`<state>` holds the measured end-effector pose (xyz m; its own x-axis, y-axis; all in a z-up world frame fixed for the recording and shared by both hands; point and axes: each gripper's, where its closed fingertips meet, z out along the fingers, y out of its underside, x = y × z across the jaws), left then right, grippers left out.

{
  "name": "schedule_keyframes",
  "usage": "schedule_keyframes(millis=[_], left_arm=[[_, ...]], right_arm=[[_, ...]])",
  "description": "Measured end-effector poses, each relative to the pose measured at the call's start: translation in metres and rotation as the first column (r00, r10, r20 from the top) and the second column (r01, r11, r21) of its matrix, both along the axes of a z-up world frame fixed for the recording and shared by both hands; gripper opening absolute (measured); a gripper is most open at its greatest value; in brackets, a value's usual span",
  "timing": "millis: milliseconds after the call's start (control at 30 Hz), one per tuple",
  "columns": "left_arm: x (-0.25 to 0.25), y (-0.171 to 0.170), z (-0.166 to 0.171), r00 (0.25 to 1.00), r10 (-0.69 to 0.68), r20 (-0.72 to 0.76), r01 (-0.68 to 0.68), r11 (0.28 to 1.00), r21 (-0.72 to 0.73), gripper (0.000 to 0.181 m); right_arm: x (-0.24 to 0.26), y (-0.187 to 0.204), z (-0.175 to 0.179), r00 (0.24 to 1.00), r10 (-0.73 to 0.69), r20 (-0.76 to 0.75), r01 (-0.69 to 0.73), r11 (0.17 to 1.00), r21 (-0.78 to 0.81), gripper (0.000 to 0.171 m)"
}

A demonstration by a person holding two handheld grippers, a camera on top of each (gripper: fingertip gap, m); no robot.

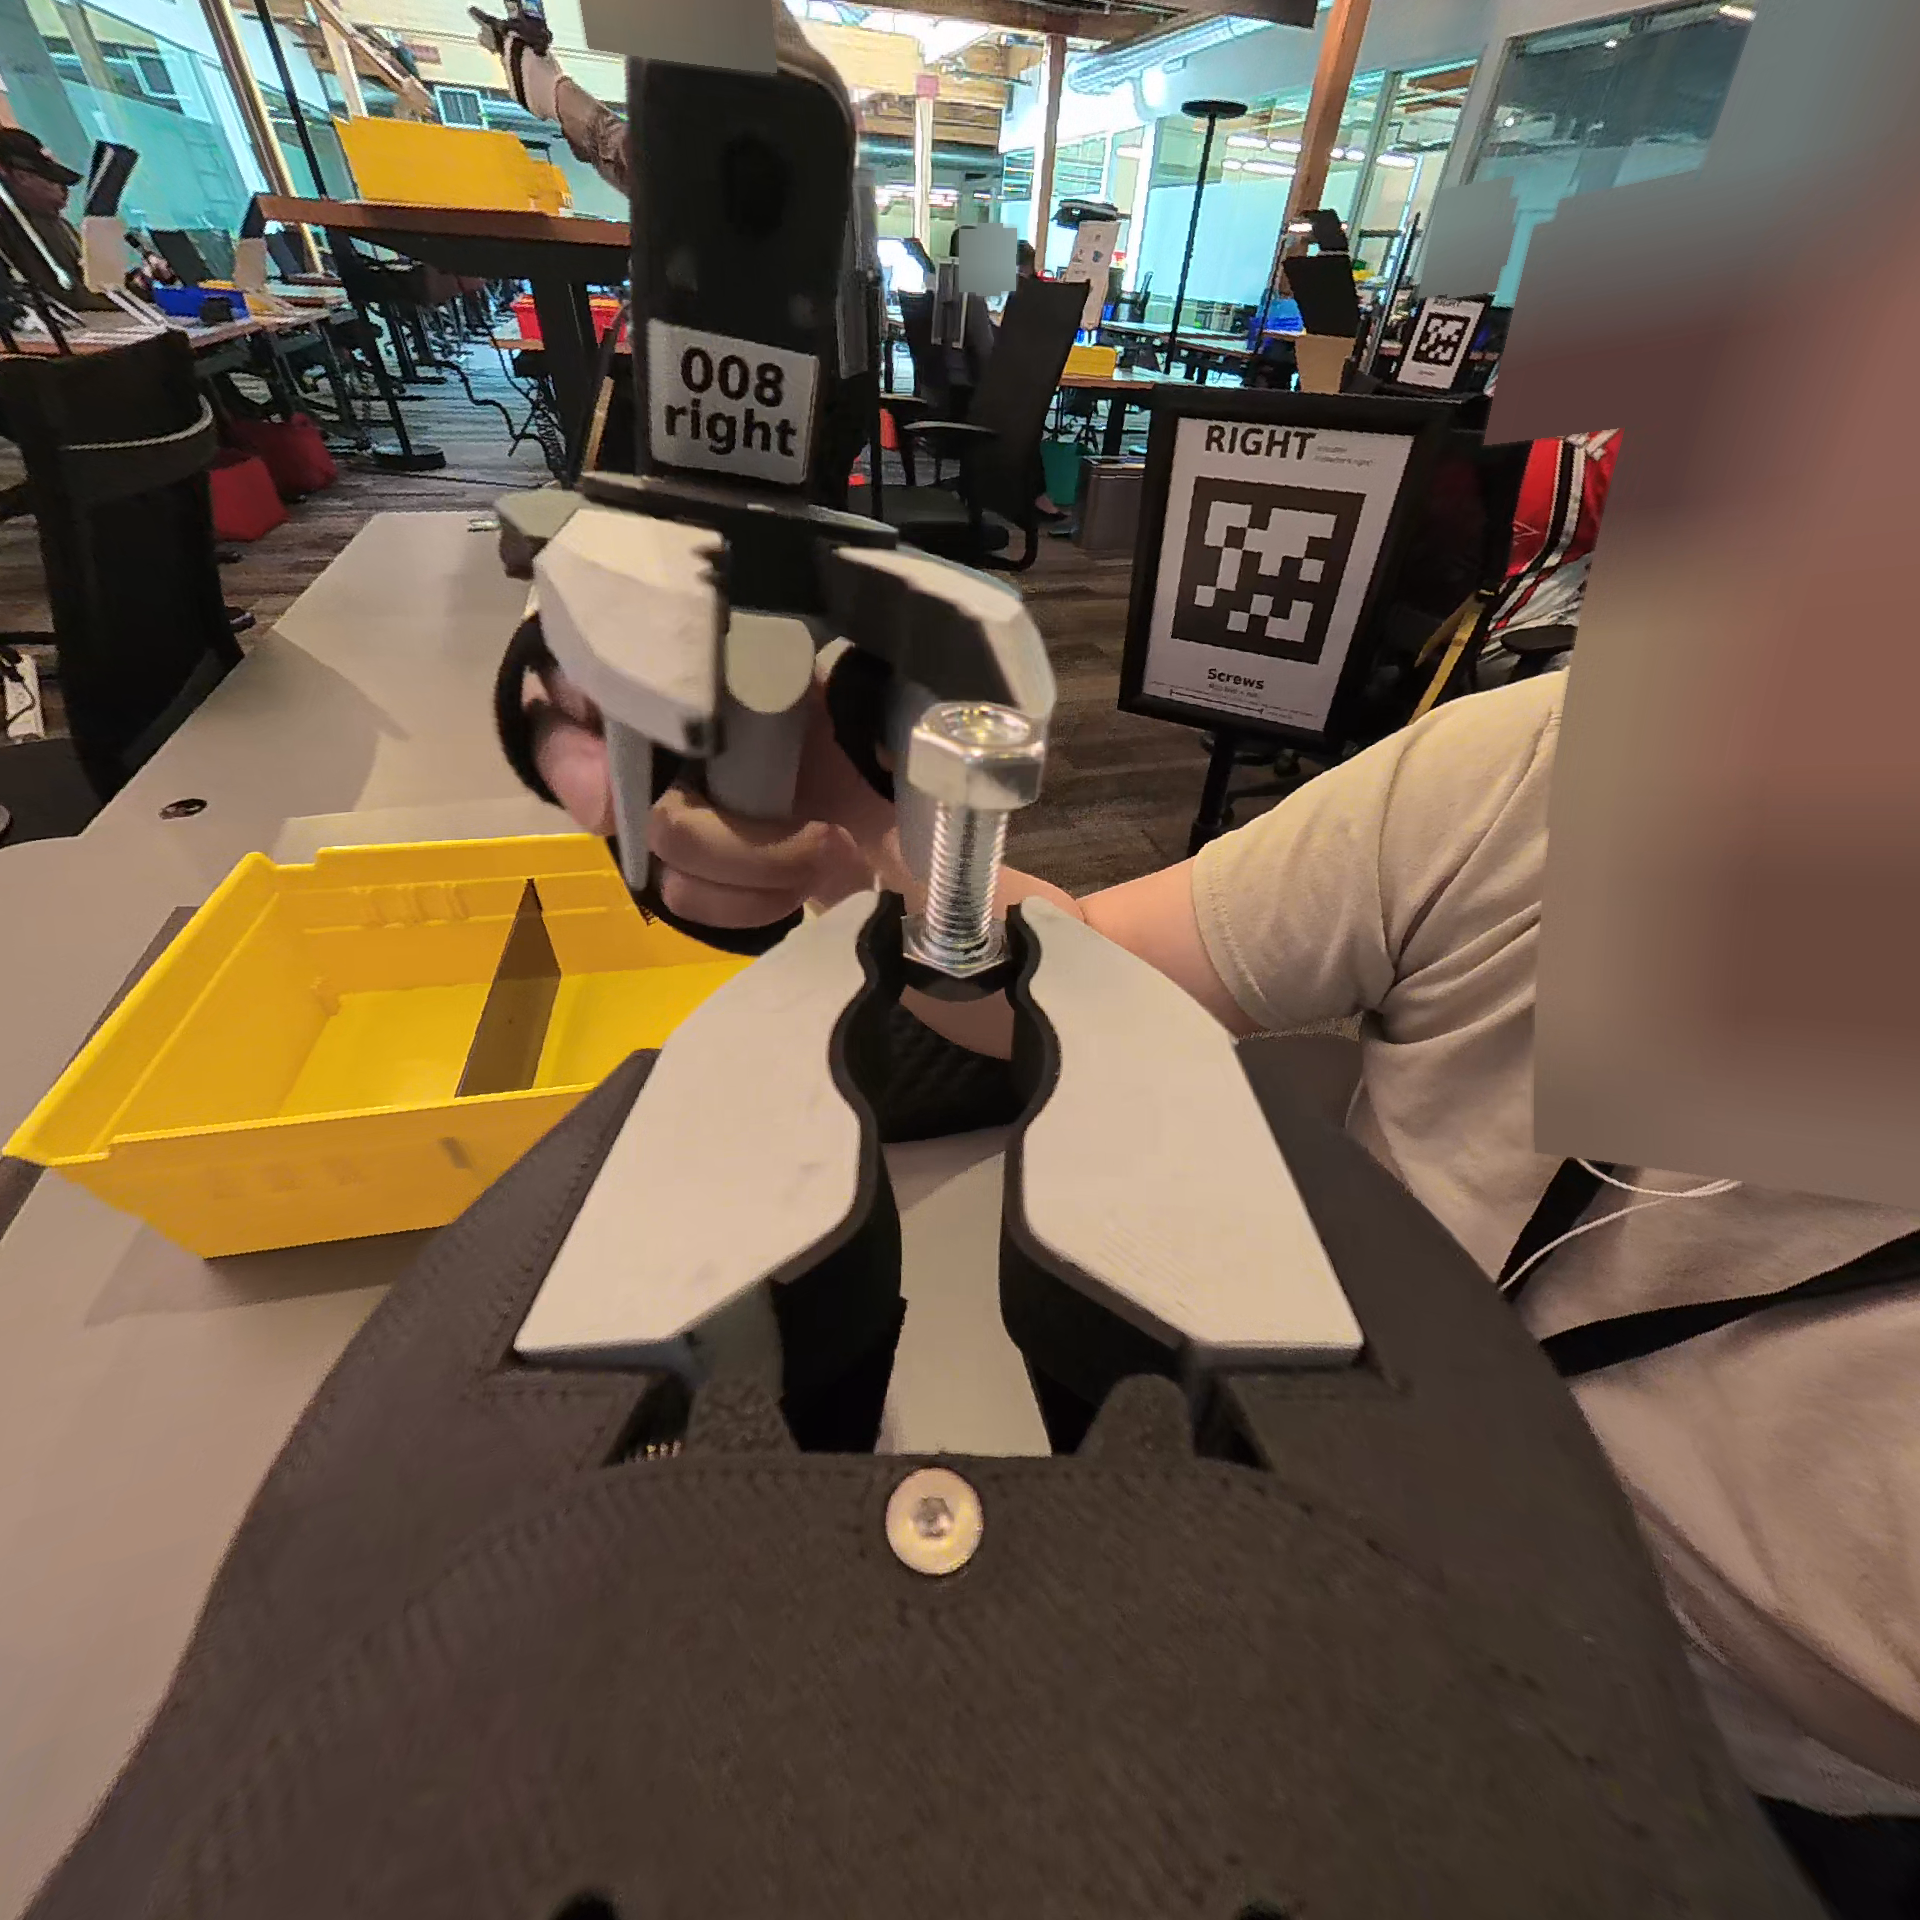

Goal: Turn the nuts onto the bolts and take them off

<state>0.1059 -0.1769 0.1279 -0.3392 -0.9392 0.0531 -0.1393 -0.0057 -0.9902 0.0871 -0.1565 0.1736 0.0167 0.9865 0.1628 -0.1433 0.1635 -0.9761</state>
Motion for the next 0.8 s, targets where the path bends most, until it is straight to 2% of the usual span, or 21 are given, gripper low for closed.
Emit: schedule_keyframes(millis=[167, 433, 500, 600, 800], left_arm=[[0.001, 0.010, -0.002, 0.998, 0.054, -0.014, -0.054, 0.999, -0.003, 0.018], [0.003, 0.011, -0.003, 0.997, 0.073, -0.023, -0.073, 0.997, 0.003, 0.018], [0.003, 0.012, -0.003, 0.997, 0.079, -0.023, -0.079, 0.997, 0.004, 0.018], [0.001, 0.007, -0.003, 0.999, 0.043, -0.021, -0.043, 0.999, -0.002, 0.018], [0.001, -0.030, -0.005, 0.986, -0.162, -0.041, 0.162, 0.987, -0.021, 0.018]], right_arm=[[-0.006, -0.010, 0.002, 0.999, -0.033, 0.014, 0.032, 0.997, 0.071, 0.037], [-0.011, 0.006, -0.003, 0.991, -0.121, 0.053, 0.121, 0.993, 0.016, 0.030], [-0.011, 0.003, -0.003, 0.995, -0.089, 0.055, 0.089, 0.996, 0.005, 0.020], [-0.011, -0.003, -0.004, 0.998, -0.037, 0.058, 0.037, 0.999, 0.000, 0.019], [-0.004, -0.039, -0.007, 0.956, 0.289, 0.041, -0.288, 0.957, -0.021, 0.018]])
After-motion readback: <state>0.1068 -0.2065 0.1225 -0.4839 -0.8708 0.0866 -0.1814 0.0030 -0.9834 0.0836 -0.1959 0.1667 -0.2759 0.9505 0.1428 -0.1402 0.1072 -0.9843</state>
